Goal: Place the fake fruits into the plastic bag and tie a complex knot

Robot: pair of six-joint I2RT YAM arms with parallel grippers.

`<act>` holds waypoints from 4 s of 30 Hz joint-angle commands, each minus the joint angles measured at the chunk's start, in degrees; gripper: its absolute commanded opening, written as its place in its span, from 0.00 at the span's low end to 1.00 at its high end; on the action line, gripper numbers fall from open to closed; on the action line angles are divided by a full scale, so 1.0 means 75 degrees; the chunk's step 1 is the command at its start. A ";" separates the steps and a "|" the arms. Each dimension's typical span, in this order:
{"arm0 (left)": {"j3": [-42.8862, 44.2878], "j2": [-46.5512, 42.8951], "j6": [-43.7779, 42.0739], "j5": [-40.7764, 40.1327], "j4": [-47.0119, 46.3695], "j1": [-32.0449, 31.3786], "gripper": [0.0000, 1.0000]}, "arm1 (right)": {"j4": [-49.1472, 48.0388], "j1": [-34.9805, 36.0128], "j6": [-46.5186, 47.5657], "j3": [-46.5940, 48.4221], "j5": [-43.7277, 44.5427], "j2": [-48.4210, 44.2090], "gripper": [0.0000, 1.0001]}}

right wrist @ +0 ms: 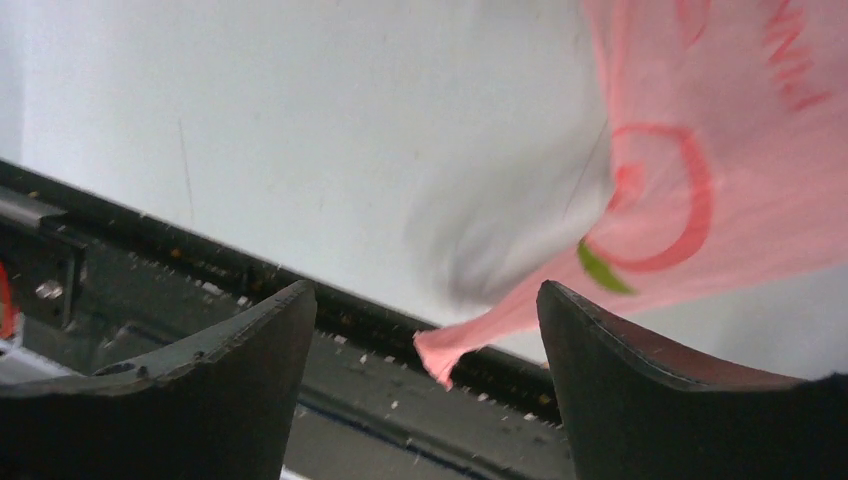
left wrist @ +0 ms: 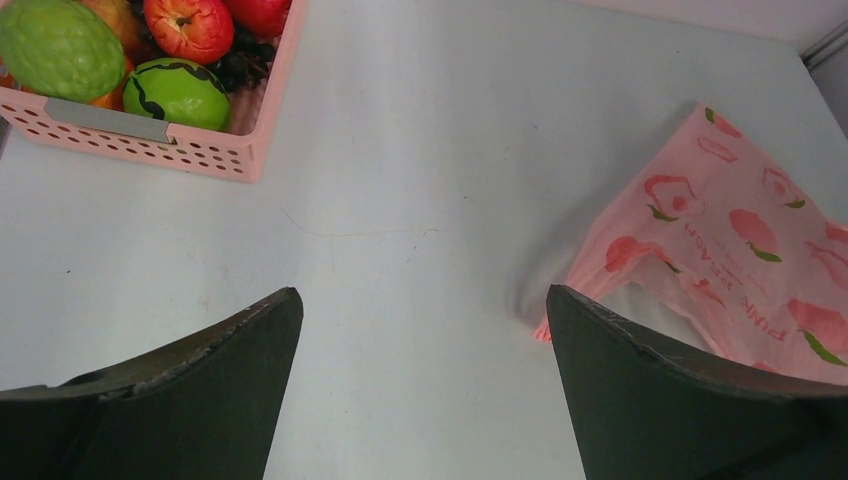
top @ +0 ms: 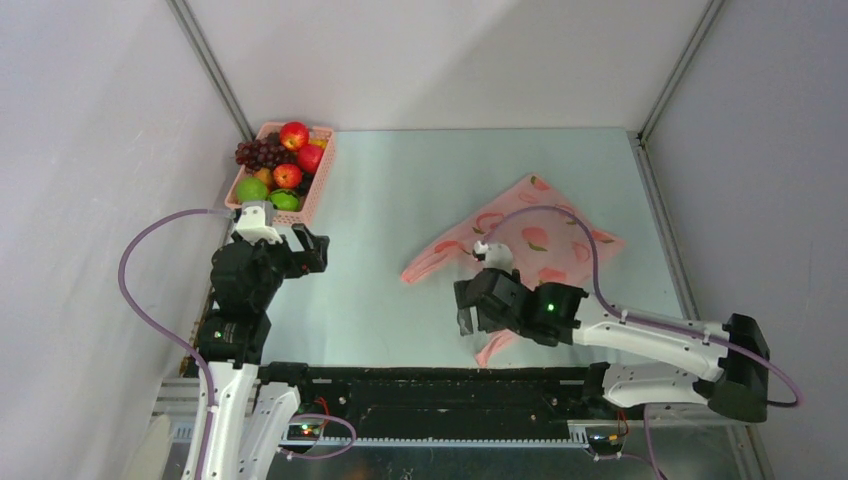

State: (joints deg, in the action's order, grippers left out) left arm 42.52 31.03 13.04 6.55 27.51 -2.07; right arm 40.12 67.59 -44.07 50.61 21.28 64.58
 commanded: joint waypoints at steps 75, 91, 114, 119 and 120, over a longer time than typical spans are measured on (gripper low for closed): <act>-0.1243 -0.2715 0.3656 0.2877 -0.2174 -0.1099 0.99 | -0.2718 -0.2757 0.0748 0.1369 0.0440 -0.1259 0.00; -0.2194 -0.0422 0.3781 0.0780 -0.4882 -0.4450 0.99 | -0.3861 -0.1375 -0.0472 0.1373 0.2449 -0.0594 0.00; -0.1960 0.1581 0.2923 -0.2107 -0.4144 -0.5389 0.05 | -0.3319 -0.0508 0.0539 0.1370 0.3752 -0.1296 0.00; -0.2229 0.1318 0.2788 -0.2268 -0.3502 -0.5190 0.02 | -0.2350 -0.0535 0.0773 0.1373 0.4298 -0.1947 0.00; -0.2268 0.1304 0.2765 -0.2197 -0.3515 -0.5170 0.03 | -0.2250 -0.0544 0.0769 0.1373 0.4358 -0.1997 0.00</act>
State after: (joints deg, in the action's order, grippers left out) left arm 26.00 42.02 36.14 -7.57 -2.09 -41.67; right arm 18.20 63.61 -40.36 58.98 47.48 52.38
